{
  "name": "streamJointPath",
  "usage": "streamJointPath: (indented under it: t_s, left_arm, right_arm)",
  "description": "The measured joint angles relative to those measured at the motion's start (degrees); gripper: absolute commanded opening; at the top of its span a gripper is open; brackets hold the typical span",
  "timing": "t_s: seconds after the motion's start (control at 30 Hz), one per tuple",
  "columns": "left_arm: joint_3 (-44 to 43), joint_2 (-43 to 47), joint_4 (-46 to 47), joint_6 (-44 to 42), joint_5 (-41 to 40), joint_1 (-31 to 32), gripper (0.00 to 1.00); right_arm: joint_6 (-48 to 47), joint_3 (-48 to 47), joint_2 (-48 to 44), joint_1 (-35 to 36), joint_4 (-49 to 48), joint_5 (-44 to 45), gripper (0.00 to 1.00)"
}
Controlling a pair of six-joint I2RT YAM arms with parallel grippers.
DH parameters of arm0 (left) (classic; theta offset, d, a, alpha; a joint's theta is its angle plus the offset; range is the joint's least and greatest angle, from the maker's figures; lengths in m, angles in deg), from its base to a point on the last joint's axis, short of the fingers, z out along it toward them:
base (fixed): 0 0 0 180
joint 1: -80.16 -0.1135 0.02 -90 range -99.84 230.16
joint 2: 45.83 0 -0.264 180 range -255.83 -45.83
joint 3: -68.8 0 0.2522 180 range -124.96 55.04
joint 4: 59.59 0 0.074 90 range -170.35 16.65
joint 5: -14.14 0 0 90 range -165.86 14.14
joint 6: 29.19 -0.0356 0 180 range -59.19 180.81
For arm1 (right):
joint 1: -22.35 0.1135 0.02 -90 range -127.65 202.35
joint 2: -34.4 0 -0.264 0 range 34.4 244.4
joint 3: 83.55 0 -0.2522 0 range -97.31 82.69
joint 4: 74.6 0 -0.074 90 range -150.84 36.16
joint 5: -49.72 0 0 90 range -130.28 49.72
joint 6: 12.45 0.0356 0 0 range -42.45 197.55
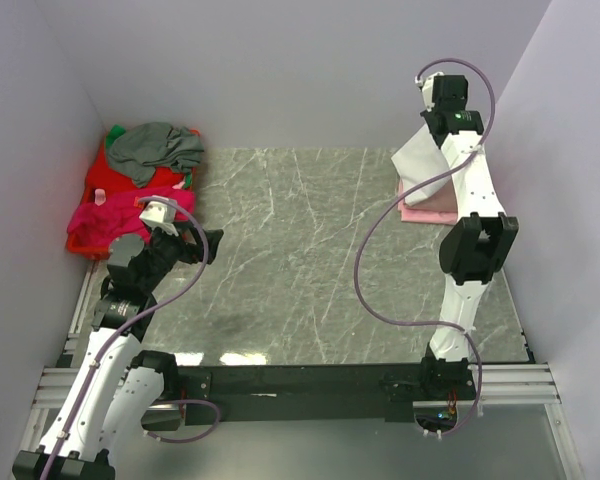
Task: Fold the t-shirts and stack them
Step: Neatly place the folded tshirt to the corner, then reset both grippers
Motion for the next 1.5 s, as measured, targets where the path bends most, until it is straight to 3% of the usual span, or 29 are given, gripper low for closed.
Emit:
streamJointPath:
  t_s: [0.8,0.9,0.93,1.03,1.1,1.3,1.37,1.5]
  left_arm:
    - [0.0,-1.16,-0.09,-0.96,0.0,0.2,0.93]
    - [0.0,-1.42,-0.11,-0.98,0.0,0.24,0.94]
    - [0.0,-1.46,-0.11,-0.98,0.0,0.26,0.93]
    - [0.0,-1.51,-0.11,-0.98,-0.02,0.31,0.94]
    - [0.0,-1.51,-0.11,-1.01,-0.15,0.31,0.93]
    - [0.0,-1.51,-0.11,-1.01,-0.39,0.31,0.93]
    - [0.0,-1.62,-0.11,-0.98,-0.39,0.31,0.94]
    - [0.0,-2.12,-0.24,-0.94,-0.66,0.31,0.99]
  right_arm:
    - [-0.81,8.37,5.31,-6.25,-10.29,3.26,0.0]
    - [-0.7,8.83,6.23,-6.64,-12.13,3.87,0.24]
    - [-0.76,9.18,6.58,-6.78,-12.9,4.39,0.5]
    - [-1.73,10.73,7.8,-7.04,-16.65,7.13,0.75]
    - [-2.08,11.98,8.24,-7.13,-18.8,8.87,0.82]
    - [-0.72,21.55,4.46,-6.58,-24.39,8.57,0.85]
    - [0.52,26.05,0.5,-6.01,-22.53,3.96,0.86]
    - [2.8,32.48,-10.82,-4.79,-17.31,-15.82,0.88]
